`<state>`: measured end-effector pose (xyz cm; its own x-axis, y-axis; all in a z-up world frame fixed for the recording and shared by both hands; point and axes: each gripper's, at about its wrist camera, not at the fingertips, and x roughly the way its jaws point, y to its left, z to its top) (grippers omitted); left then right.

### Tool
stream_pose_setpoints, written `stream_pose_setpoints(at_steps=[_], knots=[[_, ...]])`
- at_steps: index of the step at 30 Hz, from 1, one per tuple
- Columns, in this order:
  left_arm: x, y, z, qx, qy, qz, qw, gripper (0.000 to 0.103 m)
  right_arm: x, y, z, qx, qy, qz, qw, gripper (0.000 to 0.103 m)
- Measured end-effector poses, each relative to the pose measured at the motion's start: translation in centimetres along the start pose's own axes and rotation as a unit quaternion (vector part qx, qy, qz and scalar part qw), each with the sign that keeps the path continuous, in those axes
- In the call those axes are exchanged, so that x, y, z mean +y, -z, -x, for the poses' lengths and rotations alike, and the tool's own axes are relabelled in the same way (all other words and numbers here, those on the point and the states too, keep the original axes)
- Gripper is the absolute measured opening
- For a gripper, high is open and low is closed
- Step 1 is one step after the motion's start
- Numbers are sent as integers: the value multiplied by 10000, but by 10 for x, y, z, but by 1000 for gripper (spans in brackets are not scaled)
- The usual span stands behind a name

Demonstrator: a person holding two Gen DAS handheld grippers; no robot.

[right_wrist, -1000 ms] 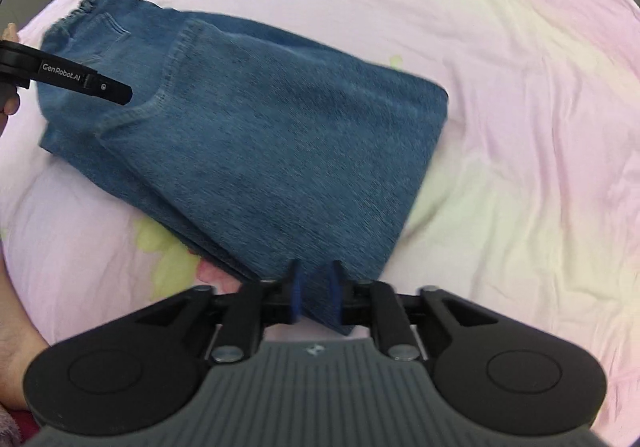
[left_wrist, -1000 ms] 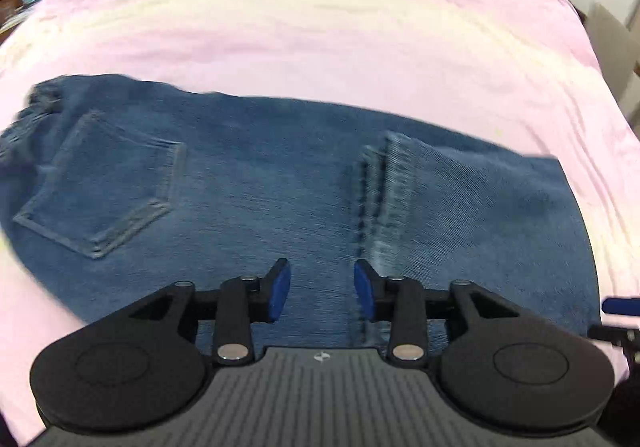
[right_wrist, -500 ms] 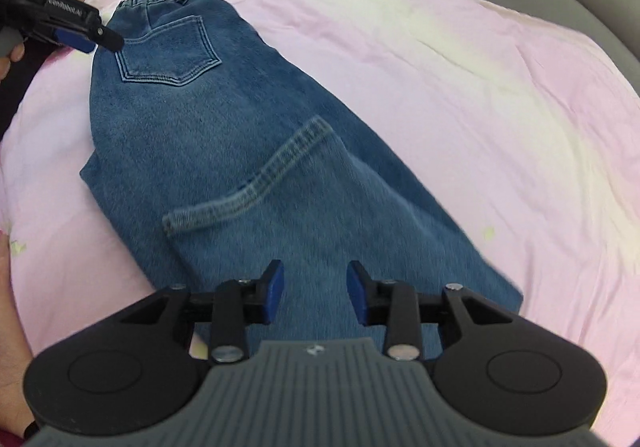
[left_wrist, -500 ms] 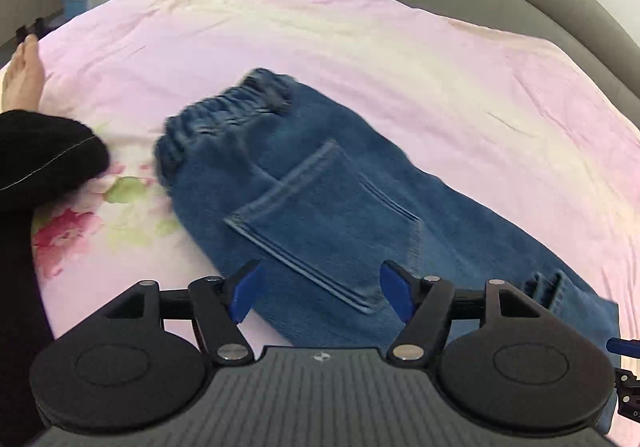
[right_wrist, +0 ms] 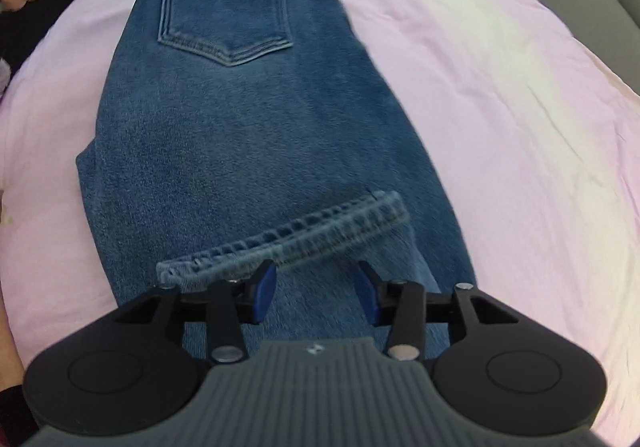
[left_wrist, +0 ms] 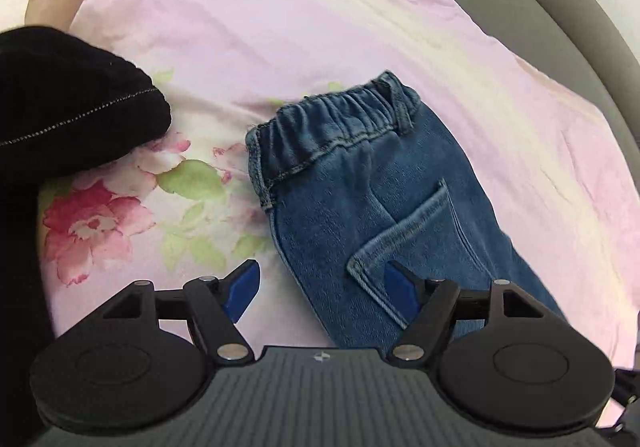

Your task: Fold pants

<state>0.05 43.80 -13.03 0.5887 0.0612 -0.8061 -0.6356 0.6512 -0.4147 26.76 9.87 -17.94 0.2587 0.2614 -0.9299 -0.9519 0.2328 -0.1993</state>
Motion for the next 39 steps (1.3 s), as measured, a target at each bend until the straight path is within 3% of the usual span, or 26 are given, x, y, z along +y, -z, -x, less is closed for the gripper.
stream_pose_setpoints(at_steps=[3,11,15,19,26,33,39], knots=[[11,-8,-14,-11,11,263,9997,83,1,-10,-22,213,-8,168,9996,46],[25,-22,-48,-223,193,524,9982,84,-25,-23,-43,567,-698,50,9959,49],[21,-23,-50,-322,245,457,9981,62,-29,-27,-49,637,-885,224,9938,49],[11,-23,-28,-626,313,286,9971,54,-34,-24,-49,541,-947,95,9940,49],[-45,-27,43,-1238,862,-315,9881,42,-34,-8,-35,335,-762,-54,9965,49],[-149,-11,109,-1632,1260,-1641,9646,38,-35,10,-25,63,-654,-456,9968,50],[-242,30,142,-1764,1458,-2876,9300,37,-45,46,22,-424,-477,-1328,9891,54]])
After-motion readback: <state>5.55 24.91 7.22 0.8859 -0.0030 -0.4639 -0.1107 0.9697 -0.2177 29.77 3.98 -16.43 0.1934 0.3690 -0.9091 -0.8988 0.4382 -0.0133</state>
